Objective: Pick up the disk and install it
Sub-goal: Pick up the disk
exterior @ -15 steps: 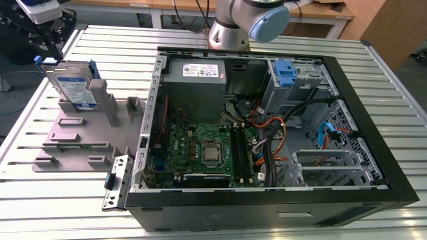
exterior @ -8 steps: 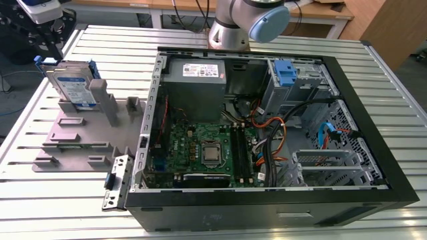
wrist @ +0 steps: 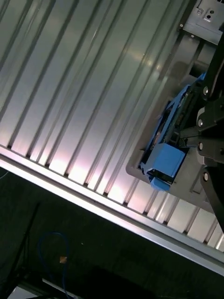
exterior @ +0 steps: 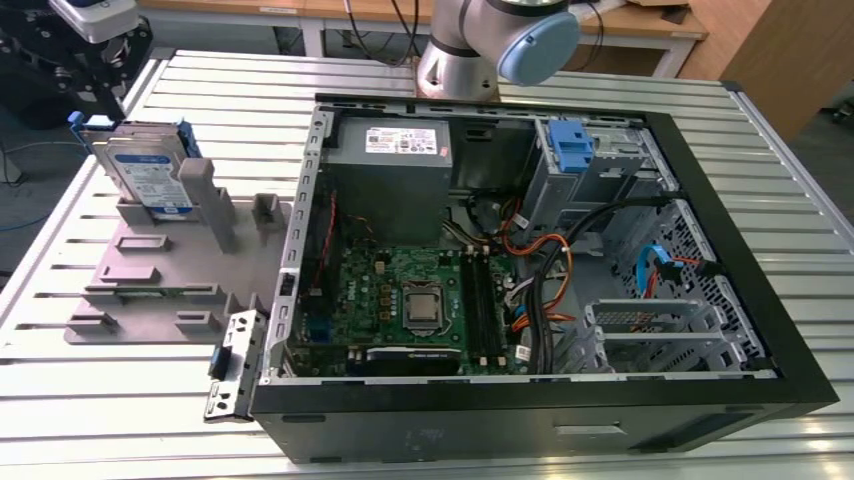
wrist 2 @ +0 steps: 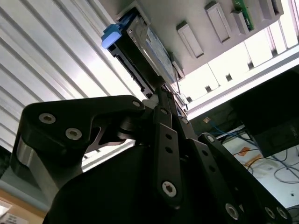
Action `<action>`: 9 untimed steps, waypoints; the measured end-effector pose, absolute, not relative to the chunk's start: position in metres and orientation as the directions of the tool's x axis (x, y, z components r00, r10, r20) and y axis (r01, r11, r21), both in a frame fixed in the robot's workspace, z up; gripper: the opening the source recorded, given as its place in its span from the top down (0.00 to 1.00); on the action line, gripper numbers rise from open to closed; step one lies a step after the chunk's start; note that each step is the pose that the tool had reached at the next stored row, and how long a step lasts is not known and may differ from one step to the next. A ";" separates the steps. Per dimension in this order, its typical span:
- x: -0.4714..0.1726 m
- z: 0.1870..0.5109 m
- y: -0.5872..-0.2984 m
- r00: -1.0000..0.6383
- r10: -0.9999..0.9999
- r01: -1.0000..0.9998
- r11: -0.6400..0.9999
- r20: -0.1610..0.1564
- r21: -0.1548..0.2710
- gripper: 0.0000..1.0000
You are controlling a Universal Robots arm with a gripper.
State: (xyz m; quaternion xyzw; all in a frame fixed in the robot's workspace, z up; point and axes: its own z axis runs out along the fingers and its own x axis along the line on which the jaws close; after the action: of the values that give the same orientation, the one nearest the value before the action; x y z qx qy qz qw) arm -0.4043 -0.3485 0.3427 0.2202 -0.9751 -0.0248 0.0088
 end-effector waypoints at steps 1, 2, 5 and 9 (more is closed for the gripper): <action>-0.404 0.343 -0.348 -0.895 -0.446 -0.445 0.894 0.006 0.052 0.89; -0.404 0.343 -0.348 -0.886 -0.463 -0.462 0.885 0.006 0.052 0.89; -0.404 0.343 -0.348 -0.860 -0.510 -0.509 0.859 0.006 0.052 0.89; -0.404 0.343 -0.349 -0.820 -0.572 -0.571 0.819 0.006 0.052 0.89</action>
State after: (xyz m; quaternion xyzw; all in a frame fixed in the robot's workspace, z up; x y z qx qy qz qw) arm -0.4043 -0.3485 0.3426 0.2997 -0.9537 -0.0240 0.0109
